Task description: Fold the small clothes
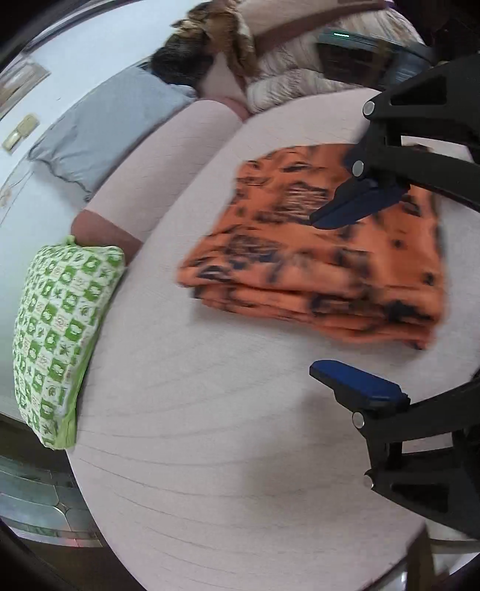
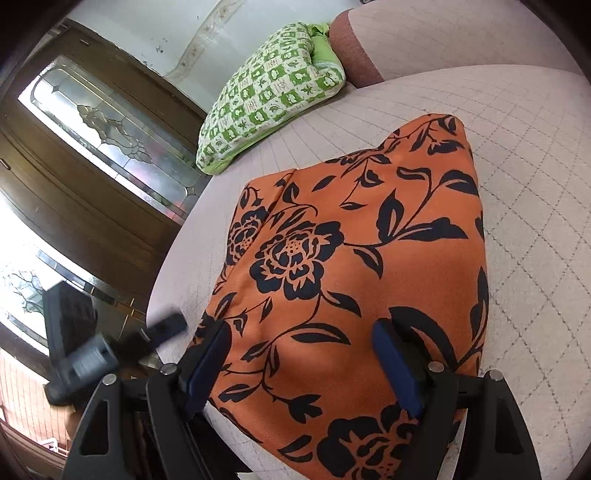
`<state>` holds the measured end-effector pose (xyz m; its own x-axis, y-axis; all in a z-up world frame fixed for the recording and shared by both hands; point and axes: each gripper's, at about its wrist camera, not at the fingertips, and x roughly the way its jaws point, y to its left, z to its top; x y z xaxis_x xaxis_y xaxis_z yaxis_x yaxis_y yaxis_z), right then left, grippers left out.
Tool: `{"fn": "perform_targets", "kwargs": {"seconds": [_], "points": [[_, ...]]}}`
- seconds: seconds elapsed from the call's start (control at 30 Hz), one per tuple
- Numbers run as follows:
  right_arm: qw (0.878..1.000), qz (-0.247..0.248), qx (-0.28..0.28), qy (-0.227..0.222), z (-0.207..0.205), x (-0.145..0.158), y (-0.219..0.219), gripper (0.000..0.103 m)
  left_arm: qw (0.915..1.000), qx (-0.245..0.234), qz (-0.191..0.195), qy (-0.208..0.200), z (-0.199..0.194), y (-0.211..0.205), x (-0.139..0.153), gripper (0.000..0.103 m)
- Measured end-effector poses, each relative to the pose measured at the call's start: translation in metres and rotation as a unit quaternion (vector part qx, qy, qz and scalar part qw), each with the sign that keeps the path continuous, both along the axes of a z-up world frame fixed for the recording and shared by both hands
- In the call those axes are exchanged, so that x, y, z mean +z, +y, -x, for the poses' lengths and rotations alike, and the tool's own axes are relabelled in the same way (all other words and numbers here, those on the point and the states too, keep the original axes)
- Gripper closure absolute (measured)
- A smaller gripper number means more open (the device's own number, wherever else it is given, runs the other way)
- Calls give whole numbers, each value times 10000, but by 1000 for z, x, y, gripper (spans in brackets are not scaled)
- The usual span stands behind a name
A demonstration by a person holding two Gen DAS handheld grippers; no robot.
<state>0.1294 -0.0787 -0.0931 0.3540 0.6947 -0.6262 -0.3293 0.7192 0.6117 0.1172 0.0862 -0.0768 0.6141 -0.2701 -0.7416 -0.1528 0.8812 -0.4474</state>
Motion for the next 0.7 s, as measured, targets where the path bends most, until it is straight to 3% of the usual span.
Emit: {"fn": "perform_targets", "kwargs": {"seconds": [0.13,0.23,0.27,0.33,0.37,0.4,0.43,0.47,0.5,0.57,0.63,0.7], "points": [[9999,-112,-38,-9,1,-1,-3,22,9966,-335,438,609,-68,-7,-26,30],[9998,-201,-29,17,1,-1,-6,22,9894,-414,817,1129,-104,-6,-53,30],[9997,-236,-20,19,1,-1,-7,22,9893,-435,854,1104,-111,-5,-54,38],[9994,-329,-23,44,1,-3,-9,22,9905,-794,579,965,-122,-16,-42,76],[9994,-353,-24,54,1,-3,-9,22,9921,-947,275,771,-123,-25,-34,80],[9993,-360,-14,66,1,-3,-9,22,9915,-1229,-124,396,-120,-38,-24,81],[9994,-347,-12,71,1,-4,-9,22,9904,-1326,-278,290,-123,-44,-27,81],[9994,-338,-39,76,1,-4,-10,22,9893,-1339,-336,470,-130,-44,-40,82],[9992,-378,-48,74,0,-5,-11,22,9897,-1275,-212,615,-135,-39,-52,81],[9991,-425,5,83,0,-7,-10,22,9895,-1376,-30,430,-135,-35,-54,81],[9994,-345,41,24,2,-6,-8,22,9872,-1537,-260,348,-133,-42,-48,72],[9995,-306,35,-2,3,-7,-7,22,9875,-1501,-257,415,-135,-43,-43,59]]}}
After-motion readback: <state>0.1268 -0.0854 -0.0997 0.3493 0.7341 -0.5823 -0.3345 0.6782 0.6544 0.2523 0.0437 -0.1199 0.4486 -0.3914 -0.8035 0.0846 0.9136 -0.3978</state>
